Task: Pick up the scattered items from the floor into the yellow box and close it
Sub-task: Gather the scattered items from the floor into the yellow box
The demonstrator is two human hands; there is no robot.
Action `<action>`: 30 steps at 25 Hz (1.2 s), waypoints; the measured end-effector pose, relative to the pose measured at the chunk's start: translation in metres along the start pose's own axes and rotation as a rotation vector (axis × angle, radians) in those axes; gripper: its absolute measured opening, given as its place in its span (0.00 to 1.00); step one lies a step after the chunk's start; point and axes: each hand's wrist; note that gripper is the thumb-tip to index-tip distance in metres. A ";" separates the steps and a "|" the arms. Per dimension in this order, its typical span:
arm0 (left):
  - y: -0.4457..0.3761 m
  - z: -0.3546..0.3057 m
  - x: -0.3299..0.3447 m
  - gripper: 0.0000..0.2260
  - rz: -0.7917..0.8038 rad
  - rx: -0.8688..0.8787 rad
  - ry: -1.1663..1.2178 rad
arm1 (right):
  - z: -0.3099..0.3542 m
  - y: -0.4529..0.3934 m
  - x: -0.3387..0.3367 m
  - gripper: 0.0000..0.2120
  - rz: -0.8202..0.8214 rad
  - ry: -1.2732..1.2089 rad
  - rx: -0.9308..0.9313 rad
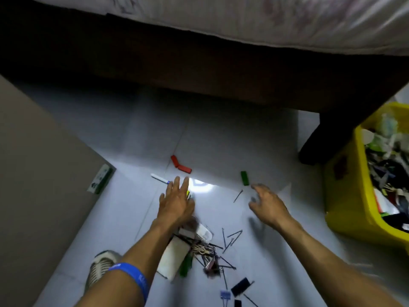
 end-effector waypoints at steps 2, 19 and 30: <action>-0.026 0.025 0.003 0.29 0.020 -0.081 0.005 | 0.003 -0.028 0.021 0.31 -0.079 0.032 0.041; -0.019 0.017 0.071 0.29 0.029 0.293 0.017 | 0.036 -0.050 0.093 0.17 -0.006 0.053 -0.404; -0.009 0.018 0.068 0.30 0.041 -0.180 0.170 | -0.065 0.039 0.062 0.24 -0.221 -0.204 0.506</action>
Point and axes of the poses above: each hand's wrist, its own y-axis away from the middle knuckle, its own x-axis out of the palm, z = x × y, and after that the axes turned 5 degrees about -y, right-handed
